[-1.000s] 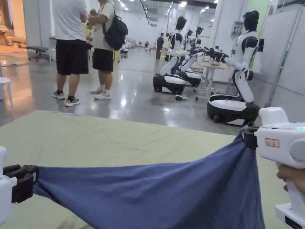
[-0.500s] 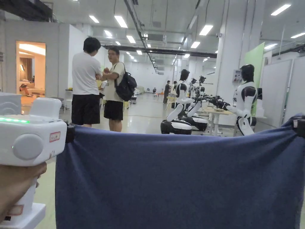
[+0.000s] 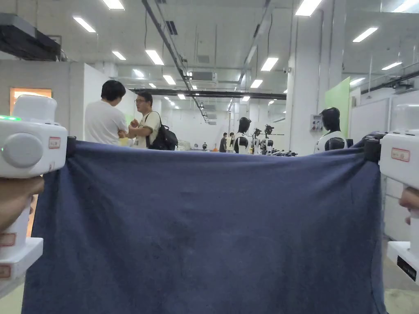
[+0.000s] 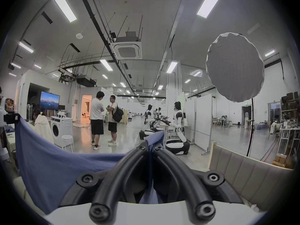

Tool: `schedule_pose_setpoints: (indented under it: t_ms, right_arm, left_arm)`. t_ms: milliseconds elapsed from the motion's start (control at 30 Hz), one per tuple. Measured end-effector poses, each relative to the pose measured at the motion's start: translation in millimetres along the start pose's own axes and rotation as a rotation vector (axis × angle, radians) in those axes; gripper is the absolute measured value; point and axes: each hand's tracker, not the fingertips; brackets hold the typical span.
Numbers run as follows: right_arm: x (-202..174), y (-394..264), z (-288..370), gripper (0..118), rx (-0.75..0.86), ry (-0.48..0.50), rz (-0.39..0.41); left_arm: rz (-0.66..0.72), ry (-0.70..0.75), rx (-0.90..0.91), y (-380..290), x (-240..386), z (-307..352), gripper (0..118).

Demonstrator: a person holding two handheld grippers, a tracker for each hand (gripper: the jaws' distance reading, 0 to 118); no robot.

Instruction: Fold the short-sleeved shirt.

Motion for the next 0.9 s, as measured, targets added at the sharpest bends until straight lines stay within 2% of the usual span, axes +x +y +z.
schedule_pose_setpoints:
  t_ms: [233,400,467,600,667,733,900]
  right_arm:
    - [-3,8,-99,5,0.042,-0.026,-0.045]
    - [-4,-9,-152,4,0.049,-0.045,-0.007]
    - [-2,-27,-179,5,-0.005,-0.064,0.023]
    - [2,-80,-208,5,-0.017,-0.070,0.016]
    - [0,-115,-214,5,-0.042,-0.090,0.032]
    - [2,-151,-218,5,-0.038,-0.067,0.026]
    - [10,-239,-229,5,-0.179,-0.072,0.022]
  left_arm:
    - [0.014,0.039,0.019,13,20,-83,2]
    - [0.010,0.052,0.015,-6,42,-141,2]
    - [0.027,0.039,0.000,-27,51,-167,2]
    - [0.018,0.014,-0.062,-83,76,-206,2]
    - [-0.022,0.006,-0.121,-119,91,-224,2]
    - [-0.047,0.002,-0.140,-153,103,-234,2]
    - [-0.030,-0.031,-0.262,-236,121,-251,2]
